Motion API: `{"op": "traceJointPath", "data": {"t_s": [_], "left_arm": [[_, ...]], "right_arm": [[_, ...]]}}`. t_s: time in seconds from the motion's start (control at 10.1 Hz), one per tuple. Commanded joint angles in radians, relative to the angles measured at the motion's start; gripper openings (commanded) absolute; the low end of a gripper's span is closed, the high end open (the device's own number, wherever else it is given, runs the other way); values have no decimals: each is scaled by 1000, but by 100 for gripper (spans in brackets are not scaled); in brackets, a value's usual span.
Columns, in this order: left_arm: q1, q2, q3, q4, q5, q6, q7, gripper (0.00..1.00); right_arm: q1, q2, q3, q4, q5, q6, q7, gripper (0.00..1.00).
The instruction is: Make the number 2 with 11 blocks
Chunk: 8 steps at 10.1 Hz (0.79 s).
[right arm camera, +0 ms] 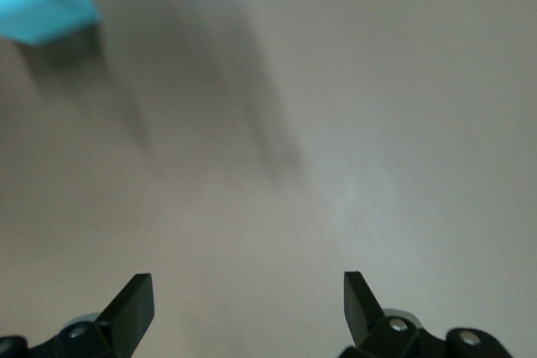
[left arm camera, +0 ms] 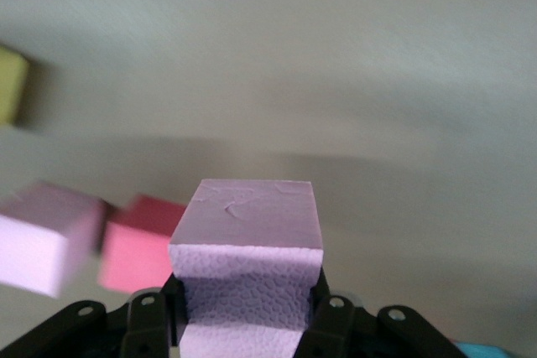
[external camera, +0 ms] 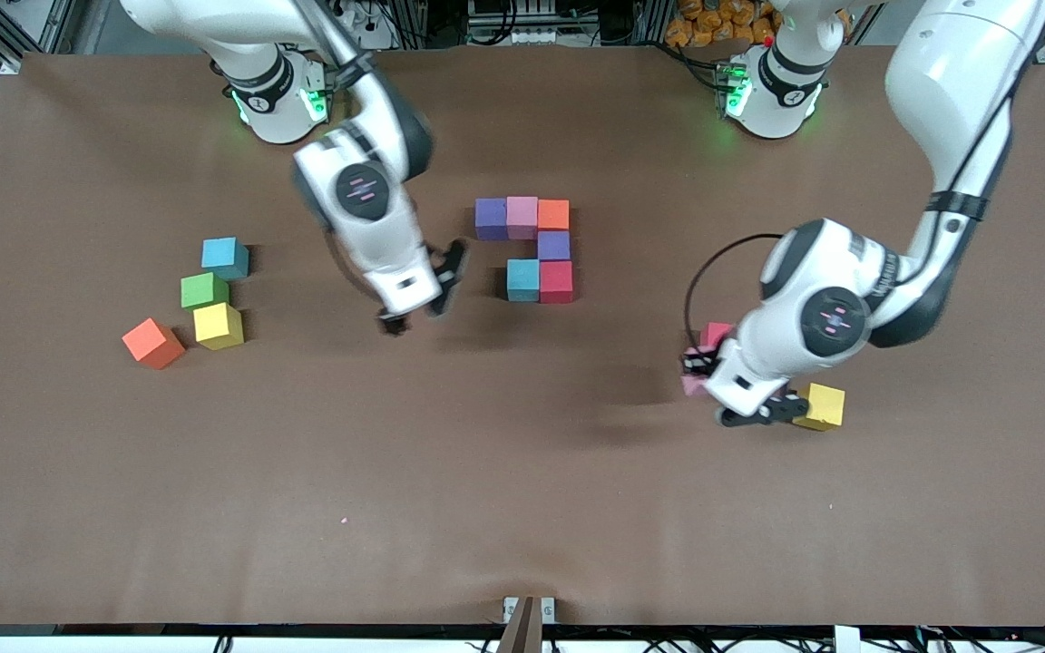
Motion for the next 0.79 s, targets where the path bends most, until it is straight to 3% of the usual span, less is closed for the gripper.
{"op": "traceJointPath", "data": {"t_s": [0.0,0.39,0.69], "left_arm": [[-104,11,3,6,-16,-15,-223,46],[-264,28,3,33,-59,6,-570,45],[-357,48,3,35,-63,93,-857,45]], "right_arm": [[-139,-98,13,-140,-21,75,2,100],[-465,-92,13,-256,-22,250,-263,100],[-599,-92,11,-260,7,235,-243,100]]}}
